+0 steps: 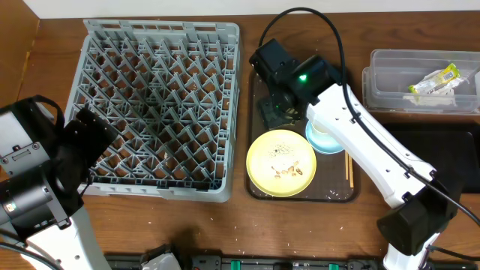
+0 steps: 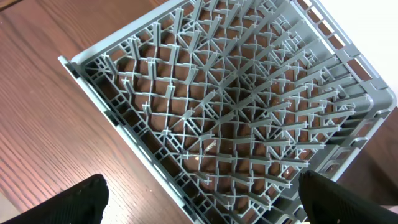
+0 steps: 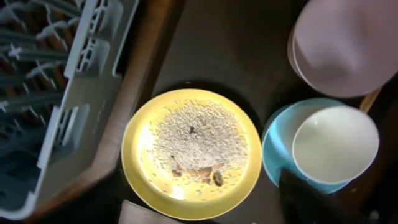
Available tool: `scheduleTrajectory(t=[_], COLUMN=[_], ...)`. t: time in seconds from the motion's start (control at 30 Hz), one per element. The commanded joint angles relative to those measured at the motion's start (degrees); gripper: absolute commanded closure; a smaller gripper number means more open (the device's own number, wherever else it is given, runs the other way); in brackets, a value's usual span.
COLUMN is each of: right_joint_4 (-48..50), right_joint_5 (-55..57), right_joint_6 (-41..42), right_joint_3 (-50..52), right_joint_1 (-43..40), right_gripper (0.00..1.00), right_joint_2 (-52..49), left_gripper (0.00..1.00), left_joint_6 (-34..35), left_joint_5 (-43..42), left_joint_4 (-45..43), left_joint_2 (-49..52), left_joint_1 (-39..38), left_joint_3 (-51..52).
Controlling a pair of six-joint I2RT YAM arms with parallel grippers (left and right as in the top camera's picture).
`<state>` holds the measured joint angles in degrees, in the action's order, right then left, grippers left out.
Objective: Sort waste into correct bins and load items into the dishwasher
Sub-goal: 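Move the right gripper over the tray and grasp the white cup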
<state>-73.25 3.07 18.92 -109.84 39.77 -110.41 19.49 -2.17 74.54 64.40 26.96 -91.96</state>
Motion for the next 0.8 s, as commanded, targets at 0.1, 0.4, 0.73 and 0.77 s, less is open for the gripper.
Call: scheduleTrajectory(t=[0.1, 0.4, 0.73, 0.77], right_joint_4=[0.13, -0.39, -6.75, -7.08], right_joint_5=[-0.15, -0.20, 11.06, 11.06], right_joint_6=[0.79, 0.72, 6.75, 6.78], right_joint_3=[0.04, 0.04, 0.07, 0.13], right_joint_1=[1.57, 2.69, 1.75, 1.44], right_gripper=[0.01, 0.01, 0.01, 0.01], right_joint_2=[-0.39, -0.39, -0.42, -0.42], left_gripper=[0.01, 0.01, 0.01, 0.01], left_joint_6=[-0.31, -0.31, -0.31, -0.31], left_joint_5=[0.50, 0.50, 0.50, 0.50], left_joint_4=[0.02, 0.02, 0.02, 0.02], left_joint_2=[-0.04, -0.04, -0.04, -0.04], left_joint_1=[0.31, 0.31, 0.31, 0.28], left_joint_3=[-0.37, -0.37, -0.37, -0.37])
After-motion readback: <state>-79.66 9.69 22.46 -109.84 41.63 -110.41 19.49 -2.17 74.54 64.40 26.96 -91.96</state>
